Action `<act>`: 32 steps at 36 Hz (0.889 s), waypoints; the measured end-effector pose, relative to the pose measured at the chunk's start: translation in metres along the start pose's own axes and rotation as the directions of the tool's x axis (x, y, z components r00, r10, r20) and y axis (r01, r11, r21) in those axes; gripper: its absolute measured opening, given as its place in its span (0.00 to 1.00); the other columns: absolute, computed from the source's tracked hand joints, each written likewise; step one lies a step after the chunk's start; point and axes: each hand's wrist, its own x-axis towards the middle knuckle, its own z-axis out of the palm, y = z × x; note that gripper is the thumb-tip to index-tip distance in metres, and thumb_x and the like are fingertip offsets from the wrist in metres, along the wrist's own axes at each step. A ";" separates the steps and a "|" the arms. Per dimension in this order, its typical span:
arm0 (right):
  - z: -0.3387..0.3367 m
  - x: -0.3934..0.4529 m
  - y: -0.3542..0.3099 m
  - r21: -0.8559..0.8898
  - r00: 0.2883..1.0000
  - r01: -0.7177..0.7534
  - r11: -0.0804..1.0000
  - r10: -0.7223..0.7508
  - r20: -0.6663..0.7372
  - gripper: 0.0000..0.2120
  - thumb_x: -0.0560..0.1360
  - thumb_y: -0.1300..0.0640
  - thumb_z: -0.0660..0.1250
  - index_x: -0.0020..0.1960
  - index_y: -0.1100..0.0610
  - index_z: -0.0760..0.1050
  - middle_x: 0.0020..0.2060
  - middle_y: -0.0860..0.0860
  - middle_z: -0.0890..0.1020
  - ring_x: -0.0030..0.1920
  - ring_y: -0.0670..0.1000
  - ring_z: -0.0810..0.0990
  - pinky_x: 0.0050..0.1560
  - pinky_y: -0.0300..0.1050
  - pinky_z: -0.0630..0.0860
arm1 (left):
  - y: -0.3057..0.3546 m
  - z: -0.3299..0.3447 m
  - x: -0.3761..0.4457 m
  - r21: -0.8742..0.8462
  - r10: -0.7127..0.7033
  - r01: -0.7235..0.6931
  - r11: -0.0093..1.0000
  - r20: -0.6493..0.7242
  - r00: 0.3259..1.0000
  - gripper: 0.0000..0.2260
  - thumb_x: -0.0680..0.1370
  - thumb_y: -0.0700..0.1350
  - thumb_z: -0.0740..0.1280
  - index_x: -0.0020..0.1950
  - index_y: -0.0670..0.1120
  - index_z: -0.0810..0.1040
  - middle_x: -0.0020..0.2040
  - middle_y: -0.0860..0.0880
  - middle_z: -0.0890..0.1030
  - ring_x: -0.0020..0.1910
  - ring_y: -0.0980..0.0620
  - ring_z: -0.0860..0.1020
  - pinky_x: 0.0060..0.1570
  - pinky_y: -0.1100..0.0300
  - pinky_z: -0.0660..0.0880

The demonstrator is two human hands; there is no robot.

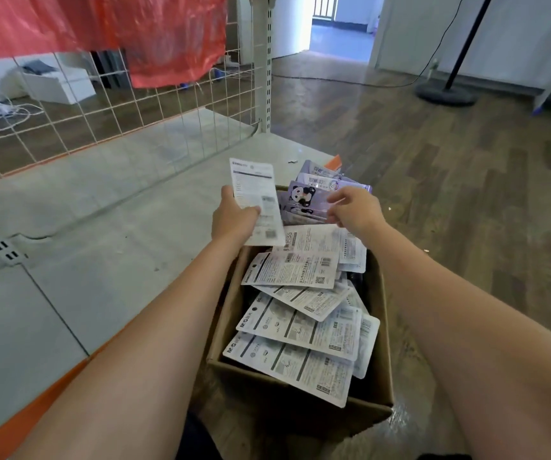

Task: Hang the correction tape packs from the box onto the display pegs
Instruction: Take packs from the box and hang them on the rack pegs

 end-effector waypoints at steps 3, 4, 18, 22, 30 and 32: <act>-0.002 -0.003 0.013 -0.269 0.998 0.051 0.962 -0.059 -0.022 0.12 0.78 0.67 0.61 0.57 0.61 0.79 0.54 0.57 0.81 0.53 0.55 0.79 0.56 0.47 0.74 | -0.011 -0.006 0.002 0.105 -0.050 0.042 0.994 0.078 0.996 0.14 0.78 0.39 0.63 0.63 0.48 0.68 0.58 0.50 0.77 0.46 0.51 0.75 0.37 0.61 0.72; -0.002 -0.004 0.016 -0.330 0.998 0.066 0.942 -0.070 0.001 0.11 0.78 0.66 0.61 0.57 0.61 0.79 0.56 0.56 0.81 0.55 0.55 0.78 0.58 0.47 0.74 | -0.013 -0.006 0.003 0.124 -0.063 0.050 0.991 0.102 0.993 0.13 0.78 0.39 0.64 0.62 0.48 0.69 0.60 0.49 0.77 0.48 0.50 0.75 0.40 0.60 0.73; 0.008 -0.007 0.010 -0.807 0.974 0.155 0.570 0.047 0.220 0.35 0.72 0.45 0.72 0.73 0.52 0.63 0.72 0.57 0.64 0.73 0.59 0.59 0.72 0.65 0.51 | -0.008 0.001 -0.001 0.120 -0.087 0.069 0.990 0.156 0.984 0.15 0.79 0.36 0.62 0.65 0.45 0.68 0.64 0.46 0.76 0.53 0.49 0.75 0.45 0.57 0.71; 0.002 -0.007 0.003 -0.750 0.964 0.196 0.632 0.015 0.264 0.31 0.72 0.46 0.72 0.71 0.52 0.68 0.66 0.53 0.74 0.65 0.56 0.71 0.66 0.56 0.65 | -0.006 -0.004 -0.001 0.103 -0.083 0.068 0.992 0.149 0.985 0.13 0.80 0.36 0.61 0.63 0.45 0.68 0.63 0.46 0.76 0.52 0.49 0.75 0.45 0.56 0.73; -0.017 -0.009 -0.023 0.441 0.988 -0.061 0.895 -0.009 0.155 0.15 0.76 0.61 0.68 0.63 0.56 0.75 0.51 0.49 0.82 0.46 0.48 0.82 0.37 0.38 0.77 | 0.022 -0.021 0.000 -0.210 -0.039 0.063 0.976 0.115 0.993 0.12 0.80 0.36 0.62 0.62 0.47 0.71 0.62 0.47 0.78 0.54 0.49 0.78 0.48 0.54 0.77; -0.020 -0.011 -0.031 0.552 0.983 -0.076 0.831 -0.030 0.180 0.14 0.77 0.62 0.67 0.62 0.57 0.75 0.53 0.50 0.82 0.50 0.50 0.82 0.42 0.41 0.78 | 0.036 -0.026 -0.001 -0.267 0.015 0.019 0.963 0.124 0.992 0.11 0.80 0.37 0.62 0.60 0.48 0.72 0.61 0.48 0.79 0.55 0.49 0.79 0.55 0.51 0.77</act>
